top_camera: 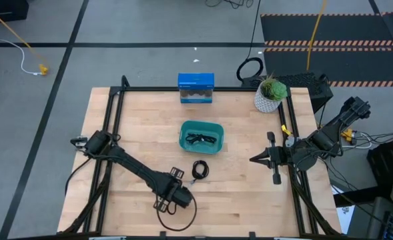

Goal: Pick and place USB-C Cables
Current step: Put the violet charger cable into the green container

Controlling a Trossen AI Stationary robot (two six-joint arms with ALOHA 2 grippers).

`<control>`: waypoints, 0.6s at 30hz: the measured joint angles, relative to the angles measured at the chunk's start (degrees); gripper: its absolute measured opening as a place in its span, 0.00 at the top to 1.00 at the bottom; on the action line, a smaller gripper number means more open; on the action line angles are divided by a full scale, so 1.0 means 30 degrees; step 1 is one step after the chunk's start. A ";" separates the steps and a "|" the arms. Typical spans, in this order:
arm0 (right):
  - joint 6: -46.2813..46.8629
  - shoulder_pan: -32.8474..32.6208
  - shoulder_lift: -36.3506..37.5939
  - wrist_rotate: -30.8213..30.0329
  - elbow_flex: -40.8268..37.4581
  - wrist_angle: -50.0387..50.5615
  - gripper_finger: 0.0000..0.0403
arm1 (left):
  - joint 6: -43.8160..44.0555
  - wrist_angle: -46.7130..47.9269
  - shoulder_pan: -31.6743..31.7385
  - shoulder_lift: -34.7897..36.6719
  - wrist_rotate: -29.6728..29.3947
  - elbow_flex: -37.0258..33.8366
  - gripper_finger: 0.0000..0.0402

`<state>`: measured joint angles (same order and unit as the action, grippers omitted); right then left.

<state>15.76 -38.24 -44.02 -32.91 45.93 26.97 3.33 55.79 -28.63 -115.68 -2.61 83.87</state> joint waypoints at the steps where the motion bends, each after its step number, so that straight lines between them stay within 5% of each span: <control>1: 0.0004 0.0000 -0.0036 0.0000 0.0000 -0.0076 1.00 | -0.0079 0.0216 -0.0003 0.0010 0.0133 0.0321 0.93; 18: -0.0506 0.0000 -0.0266 0.0000 0.0000 -0.0084 1.00 | -0.1007 0.8221 0.0532 0.0072 0.0896 0.7210 0.92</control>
<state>14.24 -38.24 -44.82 -32.91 45.93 26.72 0.31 80.45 -27.04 -115.46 0.08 105.50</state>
